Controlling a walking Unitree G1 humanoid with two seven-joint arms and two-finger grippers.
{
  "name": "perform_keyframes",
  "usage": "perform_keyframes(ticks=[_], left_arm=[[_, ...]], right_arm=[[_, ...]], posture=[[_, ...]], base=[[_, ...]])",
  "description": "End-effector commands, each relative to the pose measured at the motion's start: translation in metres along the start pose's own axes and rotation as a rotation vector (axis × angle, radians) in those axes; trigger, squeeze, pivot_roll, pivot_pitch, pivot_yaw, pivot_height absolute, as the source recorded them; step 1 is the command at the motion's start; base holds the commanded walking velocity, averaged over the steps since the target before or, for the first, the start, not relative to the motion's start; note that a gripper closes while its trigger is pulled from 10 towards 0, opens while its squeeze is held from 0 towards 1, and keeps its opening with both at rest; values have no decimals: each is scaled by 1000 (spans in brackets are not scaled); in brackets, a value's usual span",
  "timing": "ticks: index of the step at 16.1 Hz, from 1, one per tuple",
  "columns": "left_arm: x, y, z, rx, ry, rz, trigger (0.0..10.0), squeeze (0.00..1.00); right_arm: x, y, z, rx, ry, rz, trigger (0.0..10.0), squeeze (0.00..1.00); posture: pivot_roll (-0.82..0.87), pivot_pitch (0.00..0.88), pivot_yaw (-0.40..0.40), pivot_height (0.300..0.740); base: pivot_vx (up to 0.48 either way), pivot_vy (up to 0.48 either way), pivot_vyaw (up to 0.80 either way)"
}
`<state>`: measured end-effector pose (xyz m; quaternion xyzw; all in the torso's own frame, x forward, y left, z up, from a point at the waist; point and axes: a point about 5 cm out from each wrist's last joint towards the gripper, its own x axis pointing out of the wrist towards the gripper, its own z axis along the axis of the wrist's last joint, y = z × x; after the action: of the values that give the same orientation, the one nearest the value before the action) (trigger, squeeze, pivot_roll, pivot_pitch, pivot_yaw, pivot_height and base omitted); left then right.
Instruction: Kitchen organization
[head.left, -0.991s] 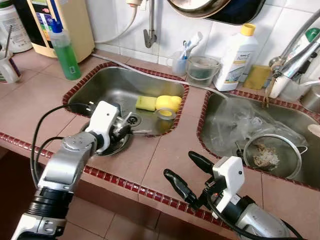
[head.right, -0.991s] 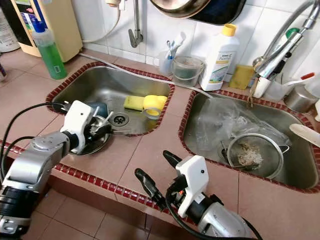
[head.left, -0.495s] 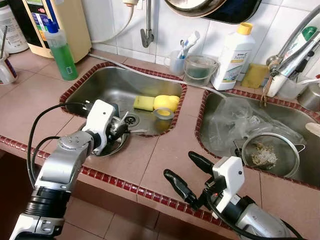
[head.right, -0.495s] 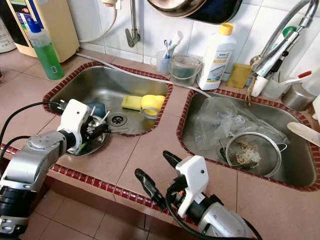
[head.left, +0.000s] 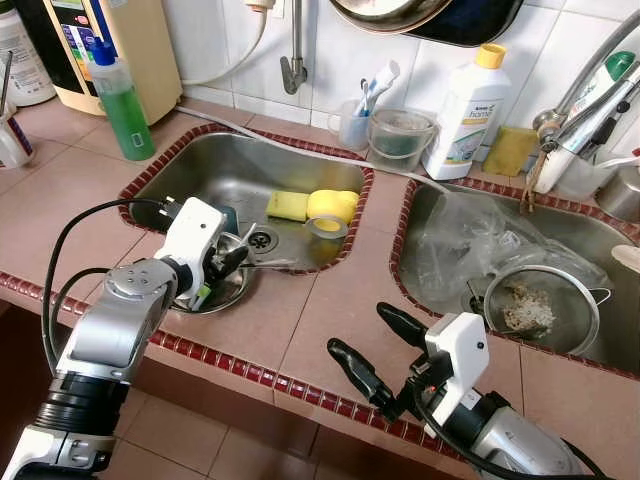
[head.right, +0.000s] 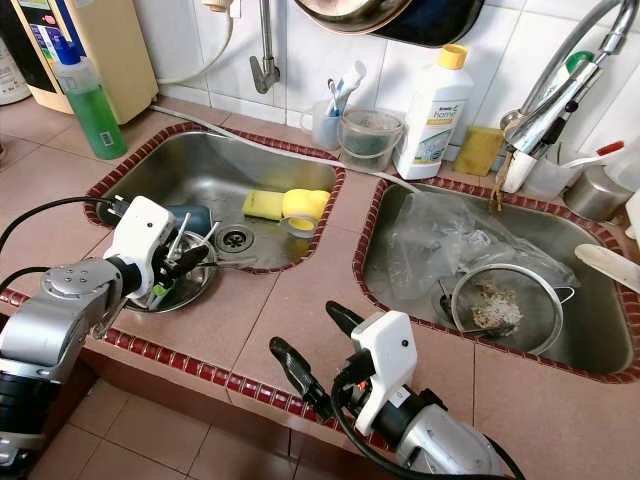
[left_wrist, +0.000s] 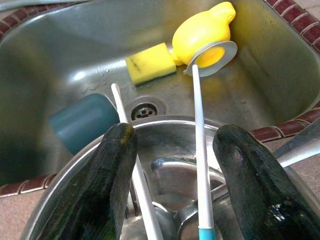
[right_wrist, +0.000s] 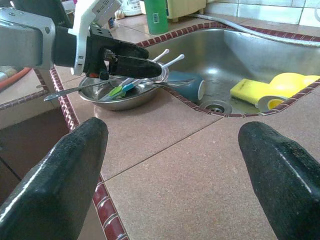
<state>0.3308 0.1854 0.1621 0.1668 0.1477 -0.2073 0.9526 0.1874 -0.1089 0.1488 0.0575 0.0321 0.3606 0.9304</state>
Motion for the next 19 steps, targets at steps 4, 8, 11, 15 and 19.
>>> perform_keyframes(ticks=[4, 8, 11, 15, 19], left_arm=[[-2, -1, -1, 67, 7, -35, 10000, 0], [-1, -9, -5, 86, 24, -75, 10000, 0], [0, -14, -9, 80, 40, -101, 10000, 0], [1, -16, -11, 71, 47, -113, 4941, 0], [2, -16, -12, 53, 55, -116, 10000, 0]], right_arm=[[-1, 3, 6, -19, -11, 9, 10000, 0], [-1, 3, 6, -21, -13, 6, 10000, 0], [-1, 3, 6, -21, -12, 0, 10000, 0], [-2, 3, 6, -21, -11, -5, 10000, 0], [-2, 3, 6, -23, -11, -6, 10000, 0]], posture=[[-134, 98, -26, 740], [-136, 100, -25, 740], [-141, 102, -23, 740], [-145, 103, -21, 740], [-144, 100, -21, 740]], base=[[0, 0, 0], [0, 0, 0], [0, 0, 0], [0, 0, 0], [0, 0, 0]])
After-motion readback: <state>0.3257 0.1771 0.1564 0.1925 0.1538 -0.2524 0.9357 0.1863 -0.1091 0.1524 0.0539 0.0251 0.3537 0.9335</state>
